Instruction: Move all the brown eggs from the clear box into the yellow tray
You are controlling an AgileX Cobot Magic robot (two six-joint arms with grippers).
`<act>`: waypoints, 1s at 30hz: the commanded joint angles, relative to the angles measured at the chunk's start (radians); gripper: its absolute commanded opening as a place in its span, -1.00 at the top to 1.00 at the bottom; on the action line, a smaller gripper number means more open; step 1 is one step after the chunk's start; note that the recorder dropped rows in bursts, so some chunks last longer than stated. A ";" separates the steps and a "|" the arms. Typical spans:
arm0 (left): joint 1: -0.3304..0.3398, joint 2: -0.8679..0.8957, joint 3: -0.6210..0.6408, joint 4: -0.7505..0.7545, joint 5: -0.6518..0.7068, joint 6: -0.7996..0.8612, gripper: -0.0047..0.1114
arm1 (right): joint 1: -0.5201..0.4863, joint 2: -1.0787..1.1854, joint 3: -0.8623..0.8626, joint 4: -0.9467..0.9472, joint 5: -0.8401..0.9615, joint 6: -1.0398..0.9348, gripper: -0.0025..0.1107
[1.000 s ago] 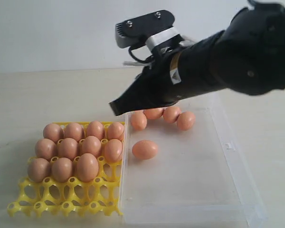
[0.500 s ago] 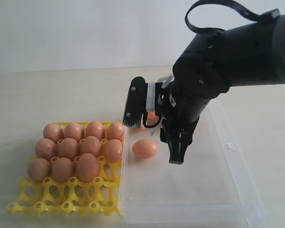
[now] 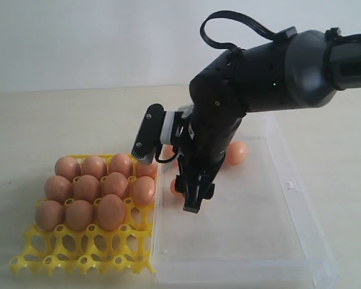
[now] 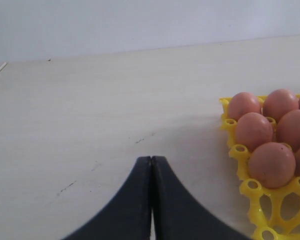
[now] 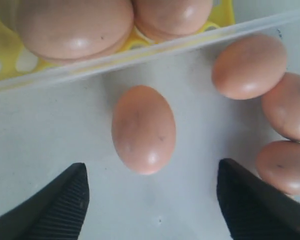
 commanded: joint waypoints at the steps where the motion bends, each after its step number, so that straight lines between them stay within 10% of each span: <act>1: 0.003 0.004 -0.005 0.003 -0.001 0.004 0.92 | 0.021 0.030 -0.036 0.017 -0.009 -0.030 -0.28; 17: 0.003 0.004 -0.005 0.003 -0.001 0.004 0.92 | 0.021 0.187 -0.126 0.014 -0.017 -0.017 -0.23; 23: 0.003 0.004 -0.005 0.003 -0.001 0.004 0.92 | 0.021 0.184 -0.126 0.014 -0.018 0.001 0.90; 27: 0.003 0.004 -0.005 0.003 -0.001 0.004 0.92 | 0.005 0.096 -0.124 0.073 -0.035 0.046 0.96; 30: 0.003 0.004 -0.005 0.003 -0.001 0.004 0.92 | -0.002 -0.105 0.028 0.321 -0.395 0.135 0.96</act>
